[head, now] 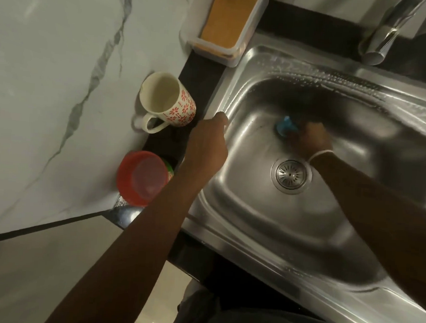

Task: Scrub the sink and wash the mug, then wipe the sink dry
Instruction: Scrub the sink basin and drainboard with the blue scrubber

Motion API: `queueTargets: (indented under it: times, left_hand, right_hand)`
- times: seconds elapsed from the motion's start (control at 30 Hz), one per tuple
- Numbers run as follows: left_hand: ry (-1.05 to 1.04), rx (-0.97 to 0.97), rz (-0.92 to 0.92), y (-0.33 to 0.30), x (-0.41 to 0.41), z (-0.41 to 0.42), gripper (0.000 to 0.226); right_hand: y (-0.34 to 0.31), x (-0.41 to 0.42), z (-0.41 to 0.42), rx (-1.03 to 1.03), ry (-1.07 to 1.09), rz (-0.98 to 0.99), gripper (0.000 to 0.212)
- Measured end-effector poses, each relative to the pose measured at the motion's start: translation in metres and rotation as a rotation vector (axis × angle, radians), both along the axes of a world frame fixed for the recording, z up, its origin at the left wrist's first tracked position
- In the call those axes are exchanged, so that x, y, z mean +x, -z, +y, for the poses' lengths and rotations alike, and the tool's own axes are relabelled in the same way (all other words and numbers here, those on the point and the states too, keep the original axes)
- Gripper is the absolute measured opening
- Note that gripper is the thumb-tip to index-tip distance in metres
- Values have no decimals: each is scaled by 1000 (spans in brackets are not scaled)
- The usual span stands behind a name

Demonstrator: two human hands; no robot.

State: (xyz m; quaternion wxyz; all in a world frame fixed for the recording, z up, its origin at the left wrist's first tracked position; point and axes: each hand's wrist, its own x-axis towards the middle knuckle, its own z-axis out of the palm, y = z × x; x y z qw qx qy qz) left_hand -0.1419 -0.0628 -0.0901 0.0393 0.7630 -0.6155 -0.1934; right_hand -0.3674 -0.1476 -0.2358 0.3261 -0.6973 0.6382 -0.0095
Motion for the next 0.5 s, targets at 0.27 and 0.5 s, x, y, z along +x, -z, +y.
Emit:
queueTargets:
  times: [0.27, 0.5]
  left_hand:
    - [-30, -13, 66, 8, 10, -11, 42]
    - [-48, -27, 149, 8, 15, -14, 44]
  right_hand:
    - [1, 76, 113, 212, -211, -278, 44]
    - [10, -29, 152, 494, -371, -130, 37]
